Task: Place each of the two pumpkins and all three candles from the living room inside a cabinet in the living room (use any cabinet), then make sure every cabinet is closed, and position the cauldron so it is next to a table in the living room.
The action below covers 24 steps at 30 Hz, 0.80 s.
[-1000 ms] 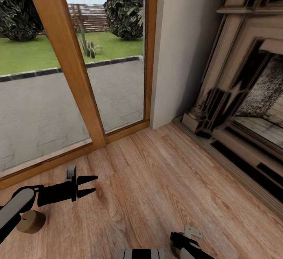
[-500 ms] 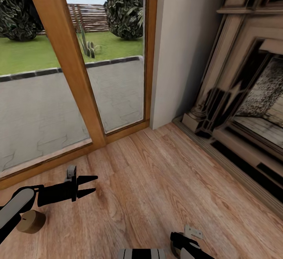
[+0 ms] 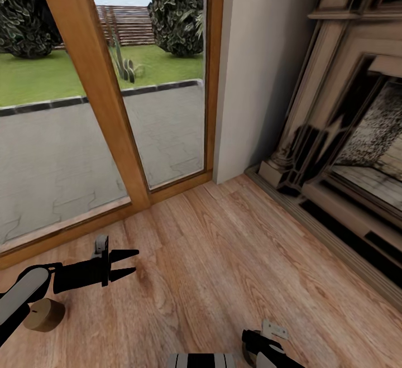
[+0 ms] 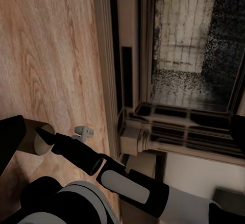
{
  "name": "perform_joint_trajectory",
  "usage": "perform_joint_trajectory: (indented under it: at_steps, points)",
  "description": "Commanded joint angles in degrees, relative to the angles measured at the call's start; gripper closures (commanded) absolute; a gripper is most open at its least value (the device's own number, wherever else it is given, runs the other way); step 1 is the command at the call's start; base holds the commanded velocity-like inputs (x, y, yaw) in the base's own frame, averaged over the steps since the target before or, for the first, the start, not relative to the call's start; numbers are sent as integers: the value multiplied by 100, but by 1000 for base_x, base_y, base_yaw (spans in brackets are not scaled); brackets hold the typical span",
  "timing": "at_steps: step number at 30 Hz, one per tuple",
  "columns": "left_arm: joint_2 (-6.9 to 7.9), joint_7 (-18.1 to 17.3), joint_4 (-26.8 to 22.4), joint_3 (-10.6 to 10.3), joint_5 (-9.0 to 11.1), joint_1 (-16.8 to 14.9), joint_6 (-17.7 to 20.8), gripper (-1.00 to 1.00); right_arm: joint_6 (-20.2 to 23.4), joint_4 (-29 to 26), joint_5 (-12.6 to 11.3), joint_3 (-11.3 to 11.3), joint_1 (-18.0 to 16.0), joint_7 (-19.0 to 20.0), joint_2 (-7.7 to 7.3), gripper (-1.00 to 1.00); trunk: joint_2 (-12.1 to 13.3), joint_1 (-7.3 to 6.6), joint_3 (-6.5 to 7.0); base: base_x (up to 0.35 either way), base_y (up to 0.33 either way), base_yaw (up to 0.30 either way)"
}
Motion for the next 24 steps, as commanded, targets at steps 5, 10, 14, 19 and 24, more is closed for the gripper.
perform_joint_trajectory:
  at_steps: [5, 10, 14, 19, 24]
  points:
    - [5, -47, 4, -11, -30, -5, 0, -100, -22, 5, -60, 49, -3, -24, 0, -100, -2, -1, -4, 0, 0, 0]
    - [5, -47, 4, -11, -30, -5, -1, -100, -2, 39, -64, 49, -3, -27, 0, -100, -6, 7, -71, 0, 0, 0]
    - [5, -48, 4, -11, -30, -5, 1, -100, 10, 51, -74, 49, -3, -37, 0, -100, -6, 7, -71, 0, 0, 0]
    - [5, -48, 4, -11, -30, -5, 1, -100, 13, 55, -77, 49, -3, -41, 0, -100, -6, 7, -71, 0, 0, 0]
    - [5, -48, 4, -11, -30, -5, -1, -100, 13, 59, -80, 49, -3, -44, 0, -100, -6, 7, -71, 0, 0, 0]
